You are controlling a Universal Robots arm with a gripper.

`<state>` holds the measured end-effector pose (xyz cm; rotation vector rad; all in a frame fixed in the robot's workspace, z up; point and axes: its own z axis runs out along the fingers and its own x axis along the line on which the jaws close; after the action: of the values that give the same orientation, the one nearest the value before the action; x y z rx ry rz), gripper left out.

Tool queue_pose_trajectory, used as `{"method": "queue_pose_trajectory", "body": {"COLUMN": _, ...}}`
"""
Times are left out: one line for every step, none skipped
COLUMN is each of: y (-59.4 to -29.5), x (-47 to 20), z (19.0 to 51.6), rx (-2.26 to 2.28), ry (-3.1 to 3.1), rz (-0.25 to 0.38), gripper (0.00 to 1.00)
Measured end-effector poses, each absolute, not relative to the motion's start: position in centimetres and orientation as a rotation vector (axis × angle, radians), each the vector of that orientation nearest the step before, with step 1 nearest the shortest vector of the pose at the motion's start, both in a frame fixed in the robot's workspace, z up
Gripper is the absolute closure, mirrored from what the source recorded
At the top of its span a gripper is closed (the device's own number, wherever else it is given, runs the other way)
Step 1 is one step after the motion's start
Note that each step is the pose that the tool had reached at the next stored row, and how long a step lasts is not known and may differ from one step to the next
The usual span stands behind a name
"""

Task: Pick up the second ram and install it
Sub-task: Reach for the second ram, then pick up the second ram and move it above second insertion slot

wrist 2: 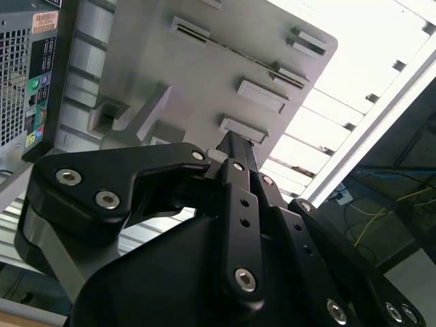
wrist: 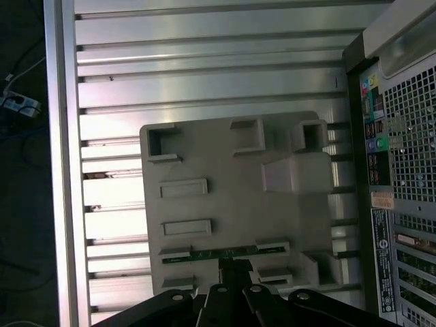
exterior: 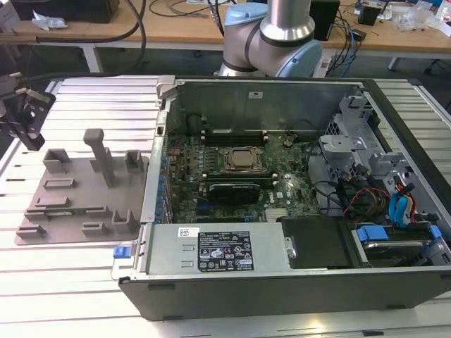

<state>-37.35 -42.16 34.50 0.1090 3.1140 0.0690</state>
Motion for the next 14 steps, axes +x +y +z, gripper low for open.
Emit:
{"method": "queue_pose_trajectory", "body": {"y": -42.16, "x": -37.35, "z": 34.5, "rx": 0.109, "ry": 3.114, "rz": 0.069, "gripper": 0.89}}
{"method": "queue_pose_trajectory", "body": {"y": -42.16, "x": -37.35, "z": 34.5, "rx": 0.109, "ry": 3.114, "rz": 0.069, "gripper": 0.89}}
{"method": "queue_pose_trajectory", "body": {"y": -42.16, "x": -37.35, "z": 34.49, "rx": 0.109, "ry": 3.114, "rz": 0.069, "gripper": 0.89}}
{"method": "queue_pose_trajectory", "body": {"y": -42.16, "x": -37.35, "z": 34.5, "rx": 0.109, "ry": 3.114, "rz": 0.069, "gripper": 0.89}}
{"method": "queue_pose_trajectory", "body": {"y": -42.17, "x": -37.34, "z": 34.49, "rx": 0.109, "ry": 3.114, "rz": 0.069, "gripper": 0.89}}
{"method": "queue_pose_trajectory", "body": {"y": -42.17, "x": -37.34, "z": 34.49, "rx": 0.109, "ry": 3.114, "rz": 0.069, "gripper": 0.89}}
{"method": "queue_pose_trajectory", "body": {"y": -42.17, "x": -37.35, "z": 34.49, "rx": 0.107, "ry": 3.114, "rz": 0.069, "gripper": 0.89}}
{"method": "queue_pose_trajectory", "body": {"y": -42.17, "x": -37.35, "z": 34.49, "rx": 0.062, "ry": 3.116, "rz": 0.07, "gripper": 0.89}}
{"method": "queue_pose_trajectory", "body": {"y": -42.17, "x": -37.35, "z": 34.49, "rx": 0.035, "ry": 3.117, "rz": 0.07, "gripper": 0.89}}
{"method": "queue_pose_trajectory", "body": {"y": -42.17, "x": -37.35, "z": 34.49, "rx": 0.007, "ry": 3.117, "rz": 0.07, "gripper": 0.89}}
{"method": "queue_pose_trajectory", "body": {"y": -42.17, "x": -37.35, "z": 34.49, "rx": -0.045, "ry": 3.118, "rz": 0.071, "gripper": 0.89}}
{"method": "queue_pose_trajectory", "body": {"y": -42.17, "x": -37.35, "z": 34.49, "rx": -0.108, "ry": 3.117, "rz": 0.072, "gripper": 0.89}}
{"method": "queue_pose_trajectory", "body": {"y": -42.17, "x": -37.35, "z": 34.49, "rx": -0.171, "ry": 3.115, "rz": 0.072, "gripper": 0.89}}
{"method": "queue_pose_trajectory", "body": {"y": -42.17, "x": -37.35, "z": 34.49, "rx": -0.211, "ry": 3.113, "rz": 0.073, "gripper": 0.89}}
